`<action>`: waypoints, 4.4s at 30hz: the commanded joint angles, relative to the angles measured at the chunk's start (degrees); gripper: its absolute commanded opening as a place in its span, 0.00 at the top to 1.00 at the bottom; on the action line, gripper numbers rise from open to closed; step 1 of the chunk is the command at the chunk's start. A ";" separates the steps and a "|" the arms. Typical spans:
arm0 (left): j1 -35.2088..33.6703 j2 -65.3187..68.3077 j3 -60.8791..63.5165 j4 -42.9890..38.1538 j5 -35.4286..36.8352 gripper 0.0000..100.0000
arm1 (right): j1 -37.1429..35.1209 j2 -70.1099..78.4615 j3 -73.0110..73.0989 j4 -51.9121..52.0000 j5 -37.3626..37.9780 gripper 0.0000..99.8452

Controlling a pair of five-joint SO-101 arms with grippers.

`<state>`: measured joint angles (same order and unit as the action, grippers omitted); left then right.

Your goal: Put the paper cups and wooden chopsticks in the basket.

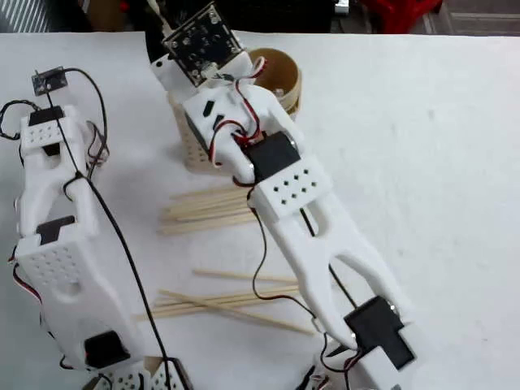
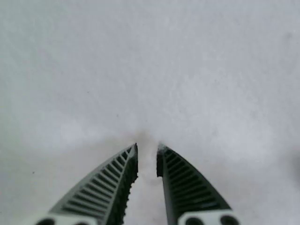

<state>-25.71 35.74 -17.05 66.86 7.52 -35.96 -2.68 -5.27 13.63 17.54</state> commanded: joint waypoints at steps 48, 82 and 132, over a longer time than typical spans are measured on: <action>0.22 -0.66 -0.70 -1.14 0.53 0.91 | -31.52 -24.84 56.09 58.42 25.23 0.90; -0.48 -0.75 -0.70 -0.62 0.53 0.91 | -2.24 -0.48 35.60 46.11 25.32 0.90; 50.15 -32.31 38.07 0.09 -45.36 0.85 | 45.14 -57.19 86.59 39.60 19.25 0.90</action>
<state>23.60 -4.35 29.19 68.09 -37.05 8.53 -59.03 81.58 54.24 36.35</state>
